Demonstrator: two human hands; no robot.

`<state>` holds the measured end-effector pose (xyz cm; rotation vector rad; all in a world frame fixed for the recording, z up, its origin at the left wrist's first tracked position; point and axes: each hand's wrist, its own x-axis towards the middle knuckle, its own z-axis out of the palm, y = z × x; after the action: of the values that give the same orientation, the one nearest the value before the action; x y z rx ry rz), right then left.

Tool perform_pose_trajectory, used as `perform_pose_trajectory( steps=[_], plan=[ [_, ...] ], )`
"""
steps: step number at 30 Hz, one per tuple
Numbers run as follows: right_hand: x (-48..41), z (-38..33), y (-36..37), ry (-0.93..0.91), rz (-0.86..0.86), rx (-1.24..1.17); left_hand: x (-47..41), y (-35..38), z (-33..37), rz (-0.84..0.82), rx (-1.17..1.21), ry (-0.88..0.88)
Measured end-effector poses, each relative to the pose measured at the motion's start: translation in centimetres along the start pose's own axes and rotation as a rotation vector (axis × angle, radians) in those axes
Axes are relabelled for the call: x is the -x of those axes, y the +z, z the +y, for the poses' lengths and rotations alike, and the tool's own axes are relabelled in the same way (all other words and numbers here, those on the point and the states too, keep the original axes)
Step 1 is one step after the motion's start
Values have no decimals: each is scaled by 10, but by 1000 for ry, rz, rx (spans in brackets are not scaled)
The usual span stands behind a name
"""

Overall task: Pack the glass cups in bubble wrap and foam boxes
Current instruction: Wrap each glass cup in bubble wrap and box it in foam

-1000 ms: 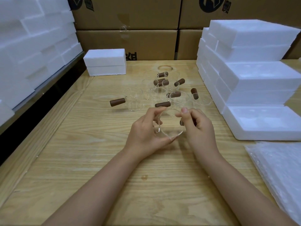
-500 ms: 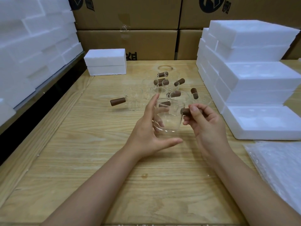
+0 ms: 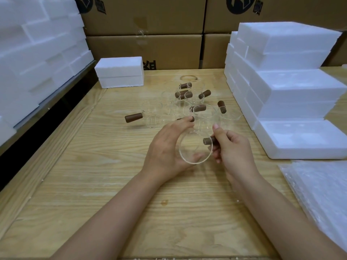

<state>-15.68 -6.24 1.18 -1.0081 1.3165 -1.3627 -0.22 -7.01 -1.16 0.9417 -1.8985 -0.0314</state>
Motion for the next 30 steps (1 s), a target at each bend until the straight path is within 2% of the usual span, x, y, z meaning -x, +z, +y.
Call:
perform_pose_trajectory(
  steps=[3,7,13,16,22,30],
  plan=[
    [4,0,3,-91,45,147,0,-1,2,-10,-14,-37],
    [16,-4,12,-199,16,191,0,0,1,-35,-30,-51],
    [19,-4,19,-158,-44,231,2,2,2,-22,-103,11],
    [24,-3,22,-162,-38,332,2,0,4,-14,-142,13],
    [26,-1,20,-261,-152,556,0,-5,6,-58,-149,-103],
    [19,-7,6,-405,-301,423,0,-5,1,-24,-53,-164]
  ],
)
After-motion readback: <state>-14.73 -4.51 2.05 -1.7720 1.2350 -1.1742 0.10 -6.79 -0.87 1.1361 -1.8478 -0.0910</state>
